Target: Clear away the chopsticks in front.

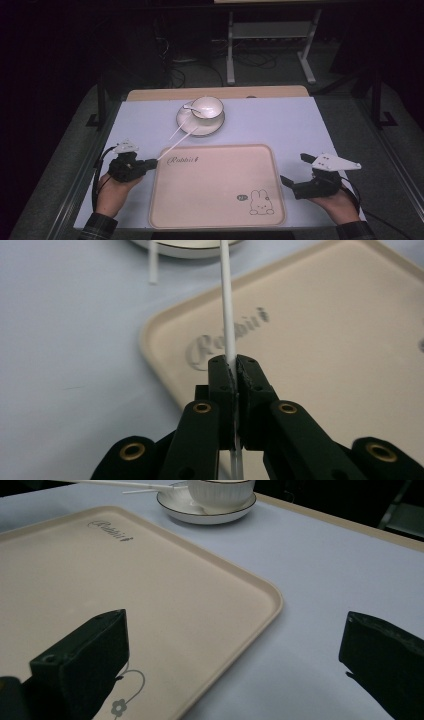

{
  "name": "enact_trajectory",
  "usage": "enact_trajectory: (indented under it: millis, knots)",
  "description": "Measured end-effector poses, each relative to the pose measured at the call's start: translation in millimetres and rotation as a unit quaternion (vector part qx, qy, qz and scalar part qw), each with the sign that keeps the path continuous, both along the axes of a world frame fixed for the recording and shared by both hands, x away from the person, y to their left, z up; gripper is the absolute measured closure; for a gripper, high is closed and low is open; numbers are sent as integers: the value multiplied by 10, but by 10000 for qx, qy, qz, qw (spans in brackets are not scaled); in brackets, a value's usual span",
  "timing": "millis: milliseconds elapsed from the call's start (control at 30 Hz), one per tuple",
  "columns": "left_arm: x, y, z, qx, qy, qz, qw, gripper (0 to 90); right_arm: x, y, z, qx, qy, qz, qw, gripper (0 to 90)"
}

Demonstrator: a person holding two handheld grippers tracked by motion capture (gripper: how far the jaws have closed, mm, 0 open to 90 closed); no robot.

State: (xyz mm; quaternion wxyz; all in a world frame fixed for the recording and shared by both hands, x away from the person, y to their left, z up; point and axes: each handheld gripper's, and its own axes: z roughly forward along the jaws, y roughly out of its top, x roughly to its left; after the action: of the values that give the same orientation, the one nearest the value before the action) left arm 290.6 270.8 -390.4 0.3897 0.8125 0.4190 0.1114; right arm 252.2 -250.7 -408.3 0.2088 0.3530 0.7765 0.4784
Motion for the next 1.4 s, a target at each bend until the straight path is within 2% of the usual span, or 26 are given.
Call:
enact_trajectory:
  millis: [100, 333, 500, 733, 1000, 1400]
  knots:
    - [-63, -171, -54, 91, 125, -310, 9994, 861, 4, -4, -3, -4, 5, -1, 10000, 0]
    - [-95, -317, -97, 191, 209, -582, 9979, 861, 0, -5, -3, -7, 8, -1, 10000, 0]
    - [-99, -333, -124, 182, 262, -591, 9977, 860, 3, -1, -5, -16, 10, 11, 10000, 0]
    - [-80, -364, -218, 300, 393, -655, 9966, 857, 4, 2, -5, -24, 10, 13, 10000, 0]
    - [-45, -395, -357, 692, 634, -747, 9928, 837, 3, 6, -7, -27, 28, 23, 10000, 0]
    - [-32, -402, -391, 787, 729, -781, 9912, 815, 4, 7, -8, -28, 33, 27, 10000, 0]
